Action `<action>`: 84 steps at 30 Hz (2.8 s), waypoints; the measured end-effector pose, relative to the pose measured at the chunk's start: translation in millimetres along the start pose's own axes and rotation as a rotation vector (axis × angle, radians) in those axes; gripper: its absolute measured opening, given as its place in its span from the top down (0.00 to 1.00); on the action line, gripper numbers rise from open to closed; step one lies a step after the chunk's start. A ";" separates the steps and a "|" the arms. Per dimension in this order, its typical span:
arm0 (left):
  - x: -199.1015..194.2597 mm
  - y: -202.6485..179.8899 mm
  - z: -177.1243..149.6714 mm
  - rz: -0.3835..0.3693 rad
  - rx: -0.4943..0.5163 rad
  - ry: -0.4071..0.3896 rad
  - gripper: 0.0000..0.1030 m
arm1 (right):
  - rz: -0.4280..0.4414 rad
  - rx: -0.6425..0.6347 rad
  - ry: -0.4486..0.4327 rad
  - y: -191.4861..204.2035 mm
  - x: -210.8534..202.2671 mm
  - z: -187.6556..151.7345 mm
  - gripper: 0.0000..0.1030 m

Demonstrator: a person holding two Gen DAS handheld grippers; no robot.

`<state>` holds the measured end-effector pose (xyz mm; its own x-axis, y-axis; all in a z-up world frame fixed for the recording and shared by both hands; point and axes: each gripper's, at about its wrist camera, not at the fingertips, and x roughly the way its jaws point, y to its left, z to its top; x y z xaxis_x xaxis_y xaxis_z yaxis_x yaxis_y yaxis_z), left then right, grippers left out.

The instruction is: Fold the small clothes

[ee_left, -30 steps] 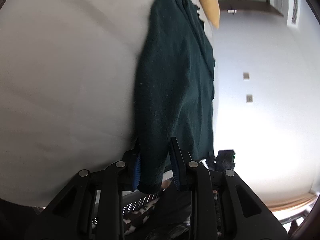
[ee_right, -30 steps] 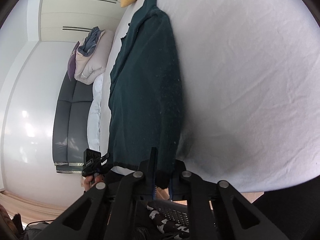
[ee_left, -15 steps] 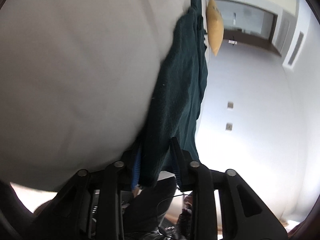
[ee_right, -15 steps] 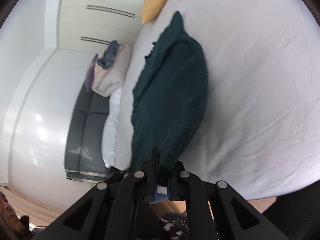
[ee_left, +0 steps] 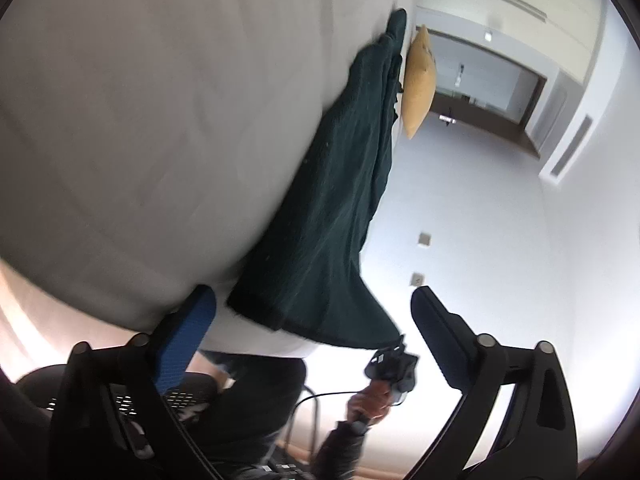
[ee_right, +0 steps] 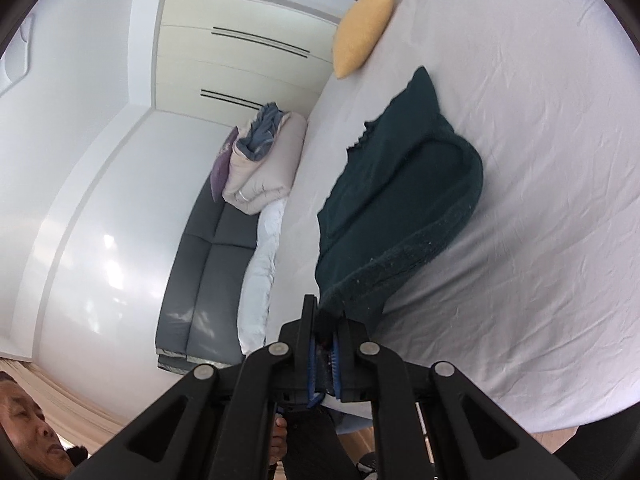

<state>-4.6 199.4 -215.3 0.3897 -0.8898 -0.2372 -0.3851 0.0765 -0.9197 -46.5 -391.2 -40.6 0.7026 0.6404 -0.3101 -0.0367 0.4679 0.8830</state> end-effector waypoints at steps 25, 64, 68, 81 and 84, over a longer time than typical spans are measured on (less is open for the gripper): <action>36.5 -38.3 14.1 0.008 0.111 0.036 0.81 | -0.104 0.103 -0.025 -59.0 -11.9 -24.2 0.93; 42.6 -221.7 95.9 0.077 0.441 -0.209 0.97 | -0.087 0.006 -0.076 -7.9 46.9 63.5 0.93; 68.5 -256.5 132.6 0.085 0.448 -0.219 0.97 | -0.084 0.013 -0.121 1.3 71.9 113.3 0.93; 180.7 -312.4 278.1 0.240 0.432 -0.267 0.97 | -0.218 0.036 -0.127 -28.5 177.9 247.2 0.93; 204.5 -310.0 309.4 0.273 0.415 -0.276 0.97 | -0.230 0.067 -0.128 -48.9 192.5 268.1 0.93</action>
<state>453.4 132.9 -75.6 0.5475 -0.6667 -0.5057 -0.1636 0.5074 -0.8460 281.1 -454.1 -49.0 0.7713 0.4377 -0.4620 0.1787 0.5477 0.8174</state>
